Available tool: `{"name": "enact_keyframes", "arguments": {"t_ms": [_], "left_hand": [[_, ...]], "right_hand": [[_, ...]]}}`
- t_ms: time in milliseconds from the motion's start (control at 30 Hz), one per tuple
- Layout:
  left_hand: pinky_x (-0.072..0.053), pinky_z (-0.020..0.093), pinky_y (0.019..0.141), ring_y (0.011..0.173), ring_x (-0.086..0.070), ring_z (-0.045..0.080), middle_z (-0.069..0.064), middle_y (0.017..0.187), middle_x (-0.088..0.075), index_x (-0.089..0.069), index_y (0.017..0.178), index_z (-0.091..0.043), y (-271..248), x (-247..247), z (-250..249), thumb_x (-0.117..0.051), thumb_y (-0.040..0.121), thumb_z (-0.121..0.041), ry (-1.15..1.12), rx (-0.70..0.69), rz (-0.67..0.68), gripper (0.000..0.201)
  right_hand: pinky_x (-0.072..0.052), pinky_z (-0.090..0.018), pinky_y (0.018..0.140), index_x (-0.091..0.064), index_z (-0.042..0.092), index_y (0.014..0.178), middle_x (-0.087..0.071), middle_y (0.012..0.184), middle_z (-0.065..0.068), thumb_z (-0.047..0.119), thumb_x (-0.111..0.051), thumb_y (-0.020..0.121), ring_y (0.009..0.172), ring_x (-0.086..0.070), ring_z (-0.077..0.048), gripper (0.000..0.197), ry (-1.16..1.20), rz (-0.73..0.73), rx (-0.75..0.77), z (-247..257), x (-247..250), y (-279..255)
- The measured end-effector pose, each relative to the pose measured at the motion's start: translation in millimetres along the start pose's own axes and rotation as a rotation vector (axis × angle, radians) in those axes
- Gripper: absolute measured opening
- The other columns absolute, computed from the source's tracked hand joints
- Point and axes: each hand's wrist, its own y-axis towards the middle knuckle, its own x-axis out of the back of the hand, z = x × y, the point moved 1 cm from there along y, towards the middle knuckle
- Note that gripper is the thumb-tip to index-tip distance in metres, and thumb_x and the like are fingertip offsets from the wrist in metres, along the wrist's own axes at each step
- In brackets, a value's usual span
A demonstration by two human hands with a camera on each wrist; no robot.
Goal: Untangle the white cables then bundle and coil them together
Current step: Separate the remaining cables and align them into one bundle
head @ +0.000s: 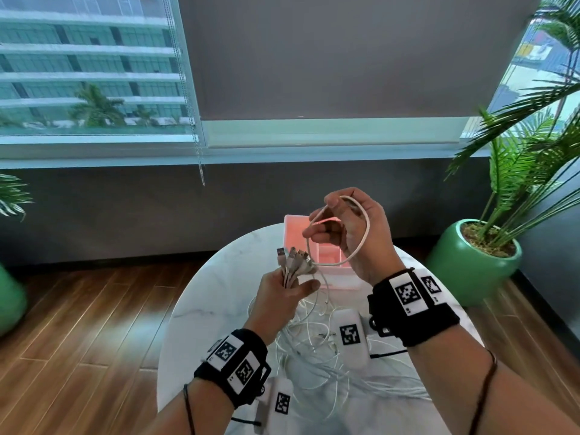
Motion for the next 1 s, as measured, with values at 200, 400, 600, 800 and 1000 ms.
{"name": "enact_keyframes", "arguments": {"t_ms": [200,400,600,800,1000], "left_hand": [[-0.028,0.026,0.044,0.045,-0.028,0.016,-0.007,0.050,-0.039,-0.064,0.070,-0.018,4,-2,0,-0.085,0.077,-0.013,-0.054,-0.004,-0.171,0.023],[-0.036,0.012,0.042,0.038,-0.042,0.001,-0.016,0.048,-0.052,-0.064,0.080,-0.015,4,-1,-12,-0.076,0.084,-0.001,-0.156,-0.105,-0.170,0.019],[-0.019,0.021,0.040,0.042,-0.021,0.010,-0.003,0.051,-0.031,-0.061,0.062,-0.023,8,3,-6,-0.077,0.085,-0.015,-0.248,0.002,-0.140,0.029],[-0.023,0.021,0.039,0.043,-0.024,0.011,-0.001,0.053,-0.035,-0.056,0.073,-0.016,13,8,-9,-0.074,0.089,-0.016,-0.236,0.007,-0.182,0.024],[-0.022,0.023,0.039,0.044,-0.022,0.011,-0.004,0.053,-0.031,-0.062,0.099,-0.007,15,13,-7,-0.078,0.085,-0.022,-0.264,0.018,-0.205,0.026]], "right_hand": [[-0.058,-0.029,0.053,-0.055,0.003,0.097,-0.068,0.081,-0.027,0.011,-0.054,0.101,0.063,-0.071,-0.038,0.009,0.065,0.055,-0.049,5,-13,-5],[-0.057,-0.029,0.053,-0.055,0.003,0.093,-0.068,0.078,-0.025,0.012,-0.055,0.100,0.062,-0.071,-0.035,0.011,0.055,0.079,-0.096,-9,-11,-14],[-0.058,-0.030,0.055,-0.055,0.004,0.098,-0.067,0.084,-0.030,0.009,-0.057,0.099,0.067,-0.072,-0.038,0.006,0.045,0.128,-0.166,-15,-7,-13],[-0.058,-0.035,0.062,-0.058,-0.003,0.101,-0.065,0.098,-0.036,0.021,-0.066,0.094,0.075,-0.068,-0.036,0.025,-0.050,0.096,-0.152,-38,11,-13],[-0.054,-0.026,0.059,-0.062,0.002,0.117,-0.067,0.100,-0.018,0.018,-0.064,0.095,0.075,-0.064,-0.020,0.028,-0.438,0.160,-0.284,-101,57,-26]]}}
